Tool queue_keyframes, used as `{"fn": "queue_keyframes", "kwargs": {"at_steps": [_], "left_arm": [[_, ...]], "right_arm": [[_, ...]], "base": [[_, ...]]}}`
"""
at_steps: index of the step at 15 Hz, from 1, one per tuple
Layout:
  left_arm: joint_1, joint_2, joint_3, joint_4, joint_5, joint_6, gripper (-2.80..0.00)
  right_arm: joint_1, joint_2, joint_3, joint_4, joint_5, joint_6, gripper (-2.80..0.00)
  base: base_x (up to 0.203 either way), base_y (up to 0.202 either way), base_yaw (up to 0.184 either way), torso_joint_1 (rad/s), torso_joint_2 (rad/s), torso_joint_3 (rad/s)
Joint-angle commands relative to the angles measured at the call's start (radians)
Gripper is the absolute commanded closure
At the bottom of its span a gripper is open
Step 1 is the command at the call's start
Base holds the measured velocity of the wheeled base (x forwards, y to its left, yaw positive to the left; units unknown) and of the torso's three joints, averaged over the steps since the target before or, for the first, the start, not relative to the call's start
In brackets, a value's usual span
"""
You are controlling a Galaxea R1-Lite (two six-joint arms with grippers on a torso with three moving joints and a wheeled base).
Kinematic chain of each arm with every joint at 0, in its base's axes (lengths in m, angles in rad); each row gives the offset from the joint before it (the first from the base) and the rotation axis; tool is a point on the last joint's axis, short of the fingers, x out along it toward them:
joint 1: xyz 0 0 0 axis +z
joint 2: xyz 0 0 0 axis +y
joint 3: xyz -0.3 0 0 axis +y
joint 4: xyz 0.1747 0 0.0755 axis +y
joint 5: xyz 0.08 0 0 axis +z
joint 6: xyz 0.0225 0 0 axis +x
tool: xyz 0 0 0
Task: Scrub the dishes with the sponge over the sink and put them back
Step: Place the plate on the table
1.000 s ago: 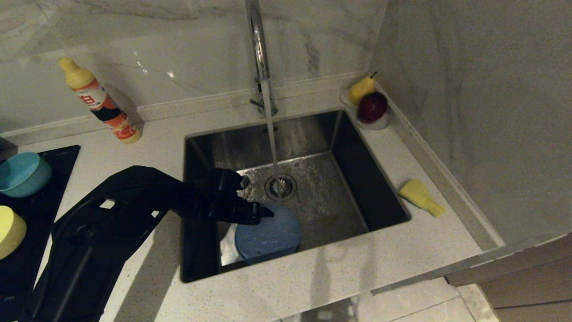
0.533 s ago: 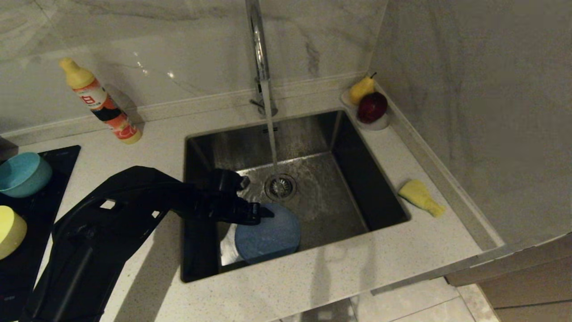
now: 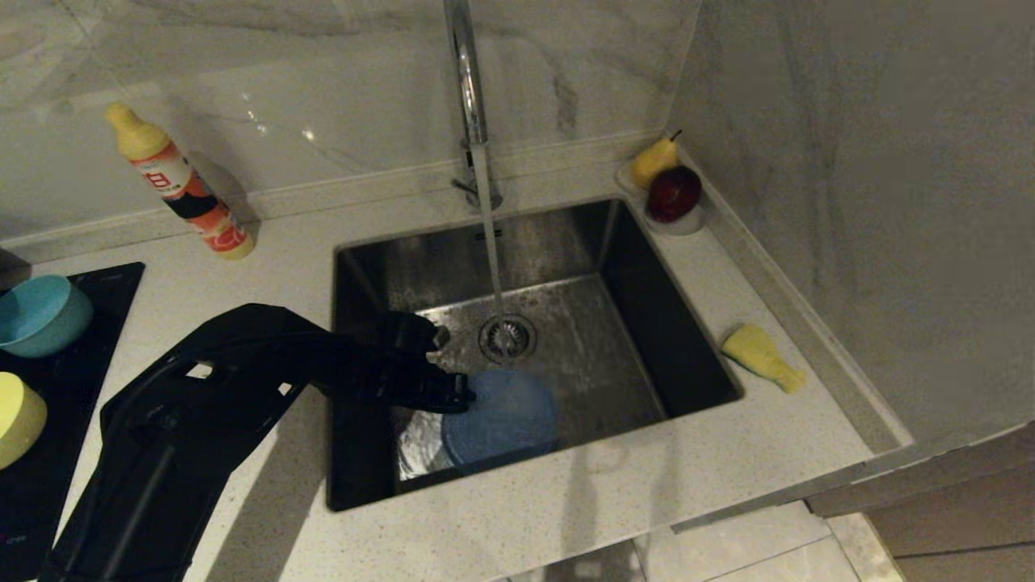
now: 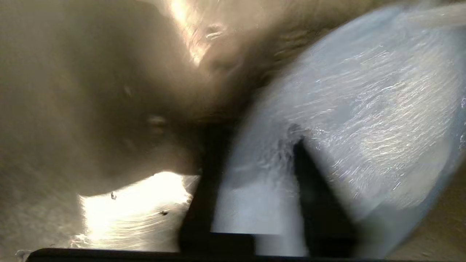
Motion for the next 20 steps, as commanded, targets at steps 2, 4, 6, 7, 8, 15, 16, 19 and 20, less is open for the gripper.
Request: {"fn": "queue_keyframes", "kwargs": {"at_steps": [2, 4, 6, 7, 8, 15, 16, 19, 20], "left_arm": [[0.000, -0.001, -0.001, -0.005, -0.003, -0.001, 0.00], [0.000, -0.001, -0.001, -0.005, -0.003, -0.001, 0.00], [0.000, -0.001, -0.003, -0.005, -0.003, -0.001, 0.00], [0.000, -0.001, -0.003, -0.005, -0.003, -0.001, 0.00], [0.000, -0.001, -0.003, -0.005, -0.003, -0.001, 0.00], [0.000, -0.018, -0.006, -0.005, -0.005, -0.004, 0.00], [0.000, -0.016, -0.004, -0.005, -0.005, -0.004, 0.00], [0.000, -0.019, -0.001, -0.005, -0.005, -0.004, 0.00], [0.000, -0.023, -0.001, -0.005, -0.005, -0.007, 0.00]], "right_arm": [[0.001, 0.001, 0.000, 0.000, 0.001, -0.001, 0.00], [0.000, 0.001, 0.000, 0.000, 0.001, -0.001, 0.00], [-0.001, 0.001, 0.000, 0.000, 0.001, -0.001, 0.00], [0.000, 0.001, 0.000, 0.000, 0.001, -0.001, 0.00], [0.001, 0.001, 0.000, 0.000, 0.001, -0.001, 0.00], [0.000, 0.001, 0.000, 0.000, 0.001, -0.001, 0.00], [0.001, 0.001, 0.000, 0.000, 0.001, -0.001, 0.00], [0.001, 0.001, 0.000, 0.000, 0.001, -0.001, 0.00], [0.000, 0.001, 0.000, 0.000, 0.001, -0.001, 0.00]], "base": [[0.000, 0.000, 0.000, 0.000, 0.00, 0.000], [0.000, 0.000, 0.000, 0.000, 0.00, 0.000], [0.000, 0.000, 0.000, 0.000, 0.00, 0.000], [0.000, 0.000, 0.000, 0.000, 0.00, 0.000], [0.000, 0.000, 0.000, 0.000, 0.00, 0.000], [0.000, 0.000, 0.000, 0.000, 0.00, 0.000], [0.000, 0.000, 0.000, 0.000, 0.00, 0.000], [0.000, 0.000, 0.000, 0.000, 0.00, 0.000], [0.000, 0.000, 0.000, 0.000, 0.00, 0.000]]}}
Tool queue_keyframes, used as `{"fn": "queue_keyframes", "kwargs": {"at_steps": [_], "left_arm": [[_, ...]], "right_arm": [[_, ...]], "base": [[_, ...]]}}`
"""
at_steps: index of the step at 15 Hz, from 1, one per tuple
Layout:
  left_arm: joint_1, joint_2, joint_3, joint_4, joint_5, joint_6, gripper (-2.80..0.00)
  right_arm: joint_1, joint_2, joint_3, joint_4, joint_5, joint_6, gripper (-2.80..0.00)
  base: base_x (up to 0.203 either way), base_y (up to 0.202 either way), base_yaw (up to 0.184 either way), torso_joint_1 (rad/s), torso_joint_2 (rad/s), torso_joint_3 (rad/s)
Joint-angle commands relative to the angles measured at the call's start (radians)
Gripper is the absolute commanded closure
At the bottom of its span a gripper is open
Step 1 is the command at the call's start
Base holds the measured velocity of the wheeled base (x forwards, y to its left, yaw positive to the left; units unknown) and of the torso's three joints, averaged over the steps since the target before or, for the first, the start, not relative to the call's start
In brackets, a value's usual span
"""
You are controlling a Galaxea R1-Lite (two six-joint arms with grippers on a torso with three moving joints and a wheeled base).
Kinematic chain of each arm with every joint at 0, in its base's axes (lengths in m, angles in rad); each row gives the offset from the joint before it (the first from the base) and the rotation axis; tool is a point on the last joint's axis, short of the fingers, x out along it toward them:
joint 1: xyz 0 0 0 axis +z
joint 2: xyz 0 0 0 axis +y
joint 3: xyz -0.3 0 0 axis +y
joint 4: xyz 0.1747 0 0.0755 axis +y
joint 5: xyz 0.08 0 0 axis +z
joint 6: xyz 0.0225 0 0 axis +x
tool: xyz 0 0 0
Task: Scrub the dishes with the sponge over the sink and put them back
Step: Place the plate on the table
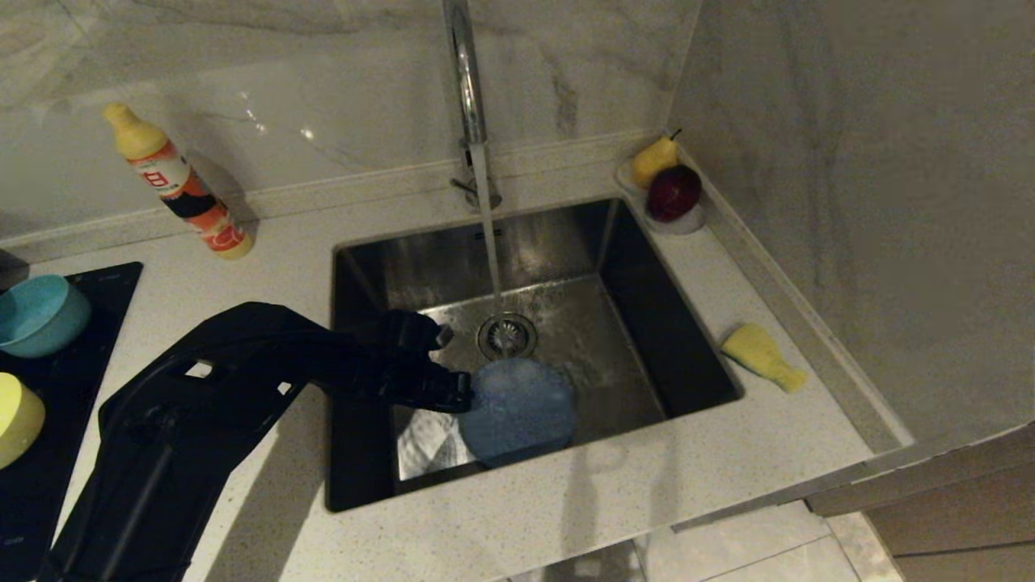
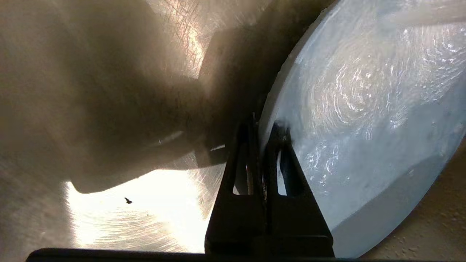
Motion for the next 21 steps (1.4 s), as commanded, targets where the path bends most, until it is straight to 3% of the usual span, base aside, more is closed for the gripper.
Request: {"fn": "queue_keyframes", "kwargs": {"at_steps": [1, 10, 14, 19, 21], "left_arm": [[0.000, -0.014, 0.001, -0.001, -0.002, -0.008, 0.00], [-0.001, -0.163, 0.014, 0.055, 0.004, -0.031, 0.00], [-0.003, -0.233, 0.023, 0.059, 0.080, -0.051, 0.00], [-0.012, -0.331, 0.042, 0.085, 0.104, -0.059, 0.00], [-0.020, -0.359, 0.045, 0.095, 0.154, -0.057, 0.00]], "right_arm": [[0.000, 0.001, 0.000, 0.000, 0.001, -0.001, 0.00], [-0.001, 0.001, 0.000, 0.000, 0.001, -0.001, 0.00], [0.000, 0.001, 0.000, 0.000, 0.001, -0.001, 0.00], [0.000, 0.001, 0.000, 0.000, 0.001, -0.001, 0.00], [0.000, 0.001, 0.000, 0.000, 0.001, -0.001, 0.00]], "base": [[0.000, 0.000, 0.000, 0.000, 0.00, 0.000], [0.000, 0.000, 0.000, 0.000, 0.00, 0.000], [0.000, 0.000, 0.000, 0.000, 0.00, 0.000], [0.000, 0.000, 0.000, 0.000, 0.00, 0.000], [0.000, 0.000, 0.000, 0.000, 0.00, 0.000]]}}
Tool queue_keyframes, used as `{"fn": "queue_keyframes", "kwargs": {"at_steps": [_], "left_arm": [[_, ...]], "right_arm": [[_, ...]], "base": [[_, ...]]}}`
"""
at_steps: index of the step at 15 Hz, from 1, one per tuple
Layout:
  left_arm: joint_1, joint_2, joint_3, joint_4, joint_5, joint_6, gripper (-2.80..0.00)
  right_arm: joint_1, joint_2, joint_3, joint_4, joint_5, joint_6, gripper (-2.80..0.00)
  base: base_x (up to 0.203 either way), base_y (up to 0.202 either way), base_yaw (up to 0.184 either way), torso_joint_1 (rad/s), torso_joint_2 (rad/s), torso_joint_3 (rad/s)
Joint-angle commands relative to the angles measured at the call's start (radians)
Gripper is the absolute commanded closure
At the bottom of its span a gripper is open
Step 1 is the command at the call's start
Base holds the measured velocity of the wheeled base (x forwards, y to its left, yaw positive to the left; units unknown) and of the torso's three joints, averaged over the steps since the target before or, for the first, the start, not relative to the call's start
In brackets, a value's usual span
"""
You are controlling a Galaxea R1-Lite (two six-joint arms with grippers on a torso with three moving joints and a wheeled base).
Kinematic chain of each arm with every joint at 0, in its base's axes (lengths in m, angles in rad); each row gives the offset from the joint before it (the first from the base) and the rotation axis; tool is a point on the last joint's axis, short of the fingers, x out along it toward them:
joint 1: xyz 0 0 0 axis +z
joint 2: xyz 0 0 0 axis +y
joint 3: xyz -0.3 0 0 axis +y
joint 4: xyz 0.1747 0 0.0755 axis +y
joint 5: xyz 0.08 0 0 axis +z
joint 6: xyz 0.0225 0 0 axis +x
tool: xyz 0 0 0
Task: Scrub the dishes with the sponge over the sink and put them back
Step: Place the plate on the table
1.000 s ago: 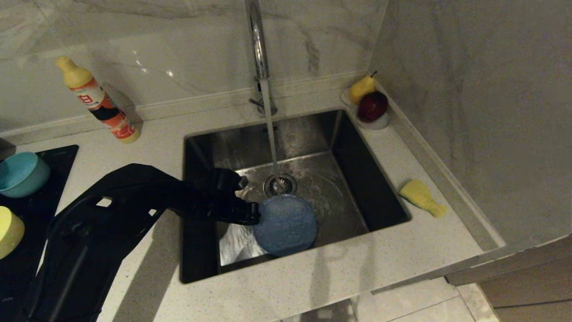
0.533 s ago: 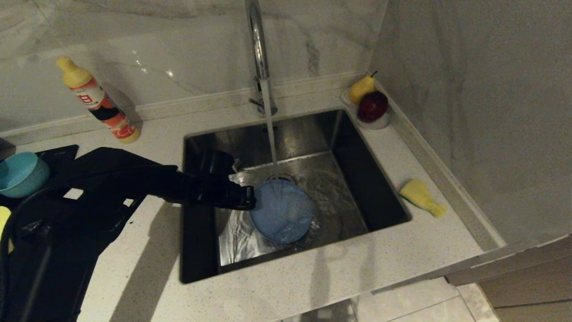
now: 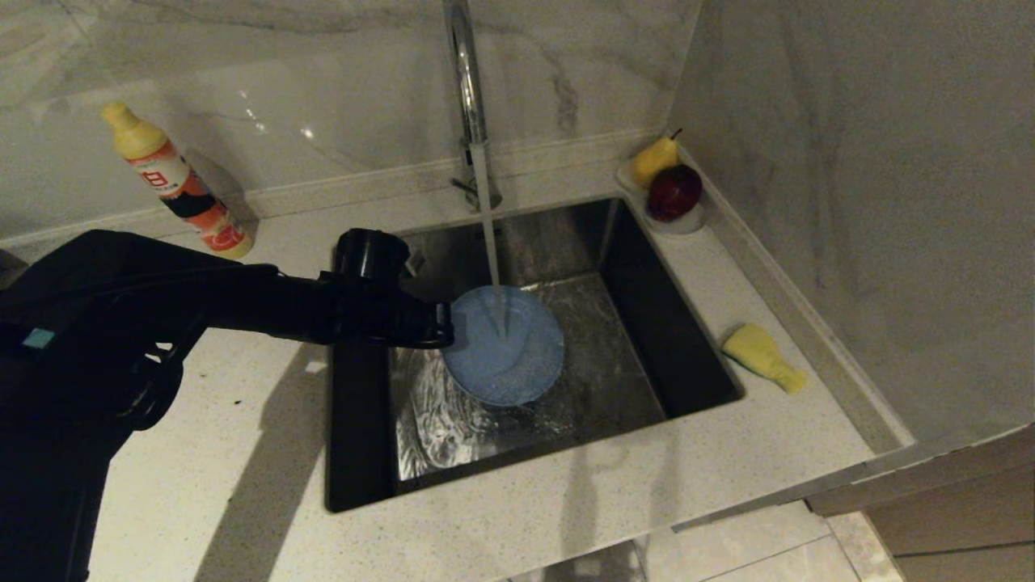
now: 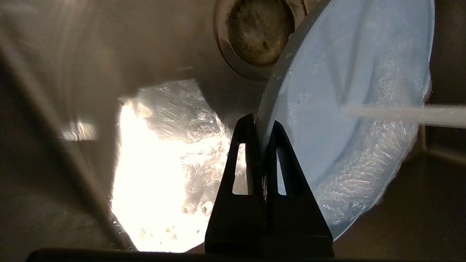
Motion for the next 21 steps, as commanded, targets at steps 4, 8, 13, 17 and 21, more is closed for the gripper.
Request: {"fn": "queue_keyframes", "kwargs": {"at_steps": [4, 8, 13, 17, 21], "left_arm": [[-0.013, -0.120, 0.033, 0.001, 0.093, -0.001, 0.00], [-0.016, -0.223, 0.097, 0.000, 0.143, 0.003, 0.00], [-0.034, -0.289, 0.130, -0.009, 0.310, 0.001, 0.00], [-0.064, -0.328, 0.172, -0.014, 0.326, -0.010, 0.00], [-0.063, -0.390, 0.211, -0.013, 0.441, 0.012, 0.00]], "right_arm": [[0.000, 0.001, 0.000, 0.000, 0.001, -0.001, 0.00], [0.000, 0.001, 0.000, 0.000, 0.001, -0.001, 0.00], [0.000, 0.001, 0.000, 0.000, 0.001, -0.001, 0.00], [0.000, 0.001, 0.000, 0.000, 0.001, -0.001, 0.00], [0.000, 0.001, 0.000, 0.000, 0.001, -0.001, 0.00]], "base": [[0.000, 0.000, 0.000, 0.000, 0.00, 0.000], [0.000, 0.000, 0.000, 0.000, 0.00, 0.000], [0.000, 0.000, 0.000, 0.000, 0.00, 0.000], [0.000, 0.000, 0.000, 0.000, 0.00, 0.000], [0.000, 0.000, 0.000, 0.000, 0.00, 0.000]]}}
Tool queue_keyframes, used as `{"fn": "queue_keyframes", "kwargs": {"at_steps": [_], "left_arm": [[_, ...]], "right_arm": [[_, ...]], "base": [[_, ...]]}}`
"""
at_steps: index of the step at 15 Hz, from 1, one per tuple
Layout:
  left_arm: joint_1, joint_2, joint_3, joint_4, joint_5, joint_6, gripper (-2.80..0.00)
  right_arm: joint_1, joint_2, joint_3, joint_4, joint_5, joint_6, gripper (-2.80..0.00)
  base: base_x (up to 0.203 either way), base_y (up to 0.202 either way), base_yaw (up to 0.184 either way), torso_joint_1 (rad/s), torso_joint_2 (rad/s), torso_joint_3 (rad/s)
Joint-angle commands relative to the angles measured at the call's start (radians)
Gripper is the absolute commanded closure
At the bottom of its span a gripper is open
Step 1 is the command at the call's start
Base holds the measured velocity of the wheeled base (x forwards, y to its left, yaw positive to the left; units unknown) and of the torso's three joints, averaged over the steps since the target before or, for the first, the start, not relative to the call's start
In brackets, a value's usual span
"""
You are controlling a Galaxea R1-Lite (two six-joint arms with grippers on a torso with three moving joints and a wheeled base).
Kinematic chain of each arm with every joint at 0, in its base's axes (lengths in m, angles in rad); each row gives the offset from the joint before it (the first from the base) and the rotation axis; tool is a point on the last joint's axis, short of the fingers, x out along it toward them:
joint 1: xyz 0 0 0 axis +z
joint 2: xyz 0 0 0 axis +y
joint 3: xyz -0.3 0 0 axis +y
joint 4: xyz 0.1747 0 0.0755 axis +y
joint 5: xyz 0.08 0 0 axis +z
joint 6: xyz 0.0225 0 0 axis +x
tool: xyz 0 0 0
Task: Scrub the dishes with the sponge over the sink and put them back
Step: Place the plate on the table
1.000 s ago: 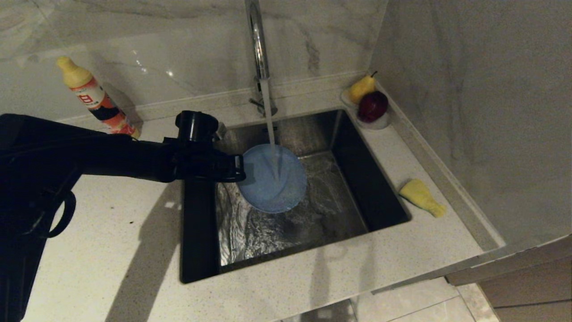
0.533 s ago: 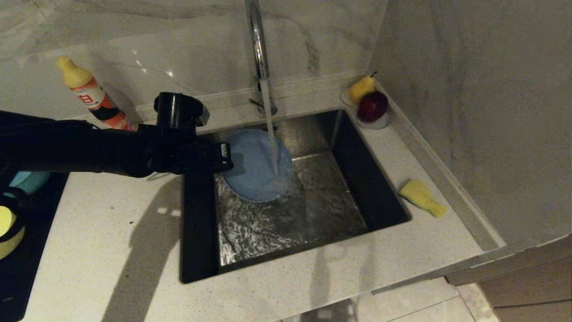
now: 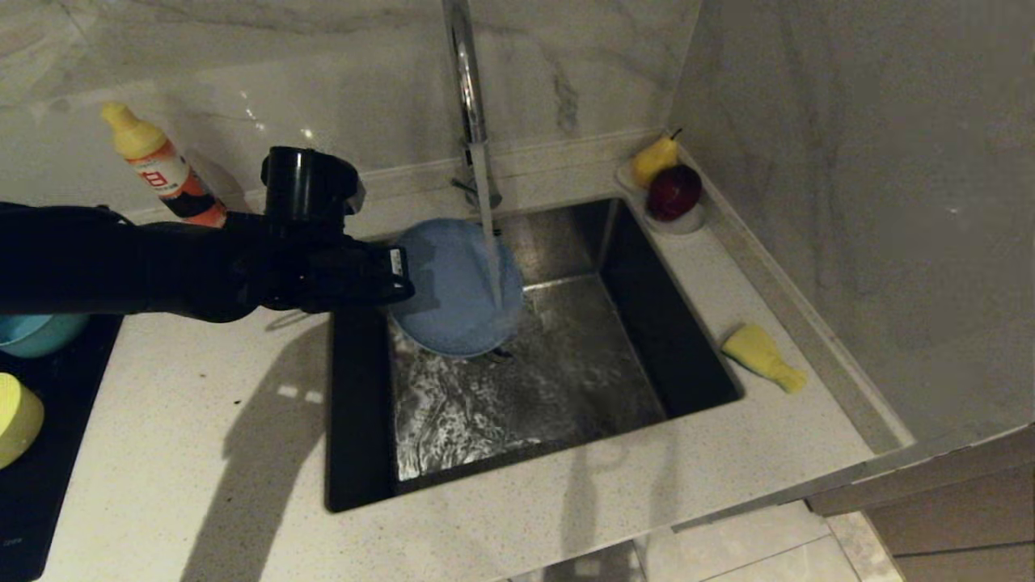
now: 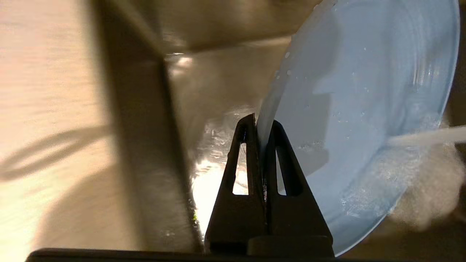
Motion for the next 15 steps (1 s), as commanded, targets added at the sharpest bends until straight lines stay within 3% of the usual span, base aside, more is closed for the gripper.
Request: {"fn": "queue_keyframes", "kwargs": {"at_steps": [1, 4, 6, 9, 10, 14, 15], "left_arm": [[0.000, -0.071, 0.044, -0.001, 0.037, 0.017, 0.00], [0.005, -0.134, 0.098, -0.005, 0.122, 0.055, 0.00], [0.018, -0.174, 0.117, -0.004, 0.139, 0.068, 0.00], [0.027, -0.216, 0.168, -0.058, 0.204, 0.160, 0.00], [0.027, -0.224, 0.209, -0.122, 0.216, 0.200, 0.00], [0.027, -0.267, 0.383, -0.455, 0.266, 0.479, 0.00], [0.027, -0.274, 0.413, -0.524, 0.270, 0.521, 0.00]], "right_arm": [[0.000, 0.001, 0.000, 0.000, 0.001, -0.001, 0.00], [0.000, 0.001, 0.000, 0.000, 0.001, -0.001, 0.00], [-0.001, 0.001, 0.000, 0.000, 0.001, -0.001, 0.00], [0.000, 0.001, 0.000, 0.000, 0.001, -0.001, 0.00], [0.000, 0.001, 0.000, 0.000, 0.001, -0.001, 0.00], [-0.001, 0.001, 0.000, 0.000, 0.001, -0.001, 0.00], [0.000, 0.001, 0.000, 0.000, 0.001, -0.001, 0.00]], "base": [[0.000, 0.000, 0.000, 0.000, 0.00, 0.000], [0.000, 0.000, 0.000, 0.000, 0.00, 0.000], [0.000, 0.000, 0.000, 0.000, 0.00, 0.000], [0.000, 0.000, 0.000, 0.000, 0.00, 0.000], [0.000, 0.000, 0.000, 0.000, 0.00, 0.000], [0.000, 0.000, 0.000, 0.000, 0.00, 0.000], [0.000, 0.000, 0.000, 0.000, 0.00, 0.000]]}}
